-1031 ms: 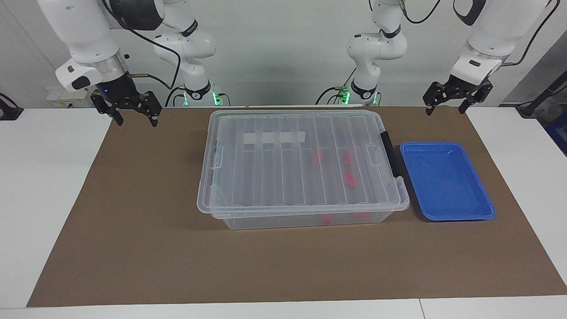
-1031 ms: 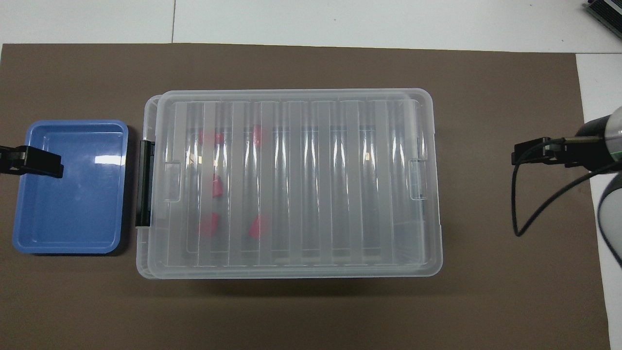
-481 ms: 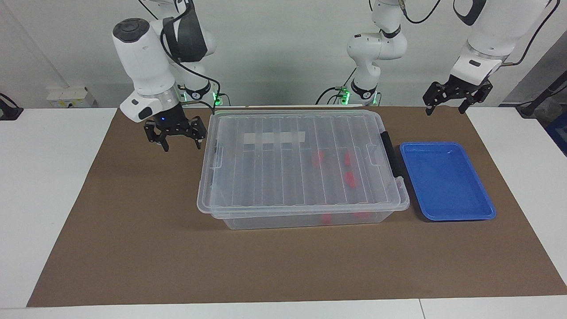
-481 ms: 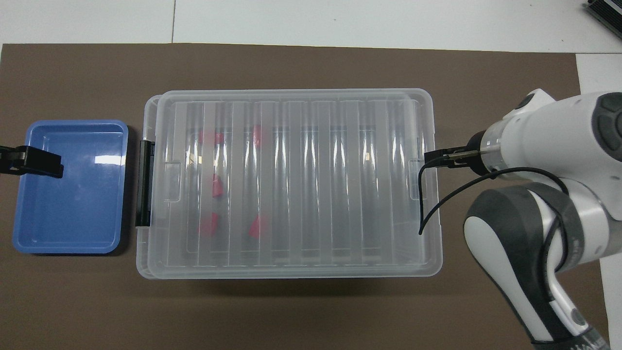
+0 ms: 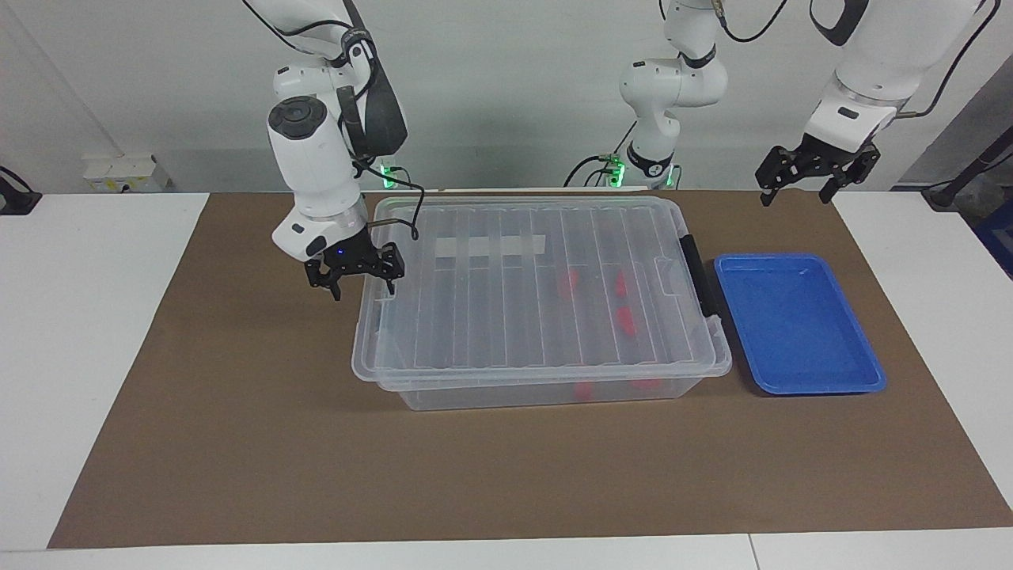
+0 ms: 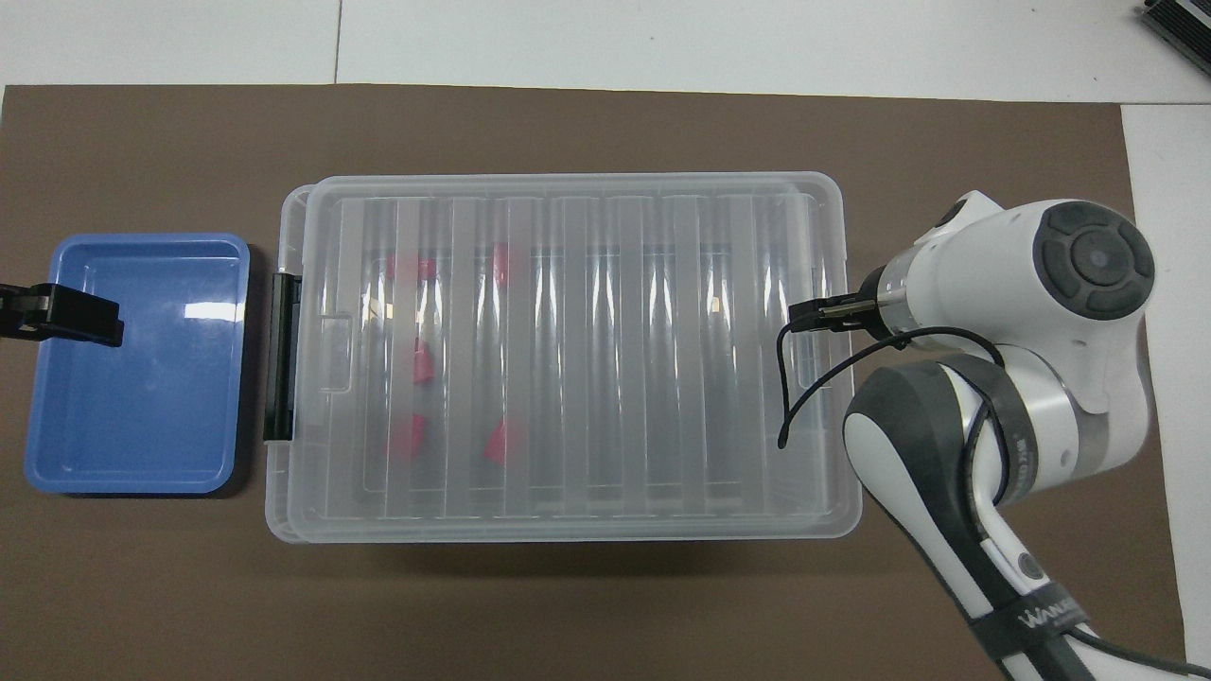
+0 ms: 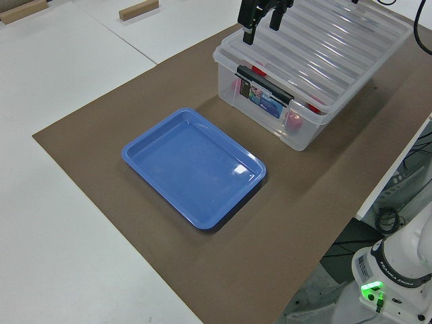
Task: Place red block in blue tray from box
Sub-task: 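Reach the right gripper to the clear lid's edge and grip it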
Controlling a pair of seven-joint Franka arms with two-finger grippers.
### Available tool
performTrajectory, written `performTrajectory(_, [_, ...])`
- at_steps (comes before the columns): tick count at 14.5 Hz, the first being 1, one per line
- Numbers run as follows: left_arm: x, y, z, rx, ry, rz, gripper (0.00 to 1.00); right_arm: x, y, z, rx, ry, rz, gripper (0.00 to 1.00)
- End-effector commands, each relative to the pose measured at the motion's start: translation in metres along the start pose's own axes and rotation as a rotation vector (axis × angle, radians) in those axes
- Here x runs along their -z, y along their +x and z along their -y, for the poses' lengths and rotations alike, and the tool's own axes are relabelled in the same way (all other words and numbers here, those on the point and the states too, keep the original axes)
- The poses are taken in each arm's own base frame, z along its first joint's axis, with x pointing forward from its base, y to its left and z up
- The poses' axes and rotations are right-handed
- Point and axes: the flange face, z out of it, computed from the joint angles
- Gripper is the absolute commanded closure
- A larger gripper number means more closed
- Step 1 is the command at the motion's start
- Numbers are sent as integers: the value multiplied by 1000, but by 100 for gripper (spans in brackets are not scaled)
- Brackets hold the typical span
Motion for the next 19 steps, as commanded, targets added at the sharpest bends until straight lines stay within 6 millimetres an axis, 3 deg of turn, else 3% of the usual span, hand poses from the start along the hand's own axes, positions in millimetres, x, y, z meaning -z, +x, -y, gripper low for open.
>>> performTrajectory(1, [2,-6,0,13,-13,4,0,-4,-2,-7,24,6,-7,0])
performTrajectory(6, [2,-6,0,13,-13,4,0,-7,-2,-16,39,-8,-2,0])
performTrajectory(19, [2,-7,0,13,-13,5,0,-3,2,-64,3,-69,6,0])
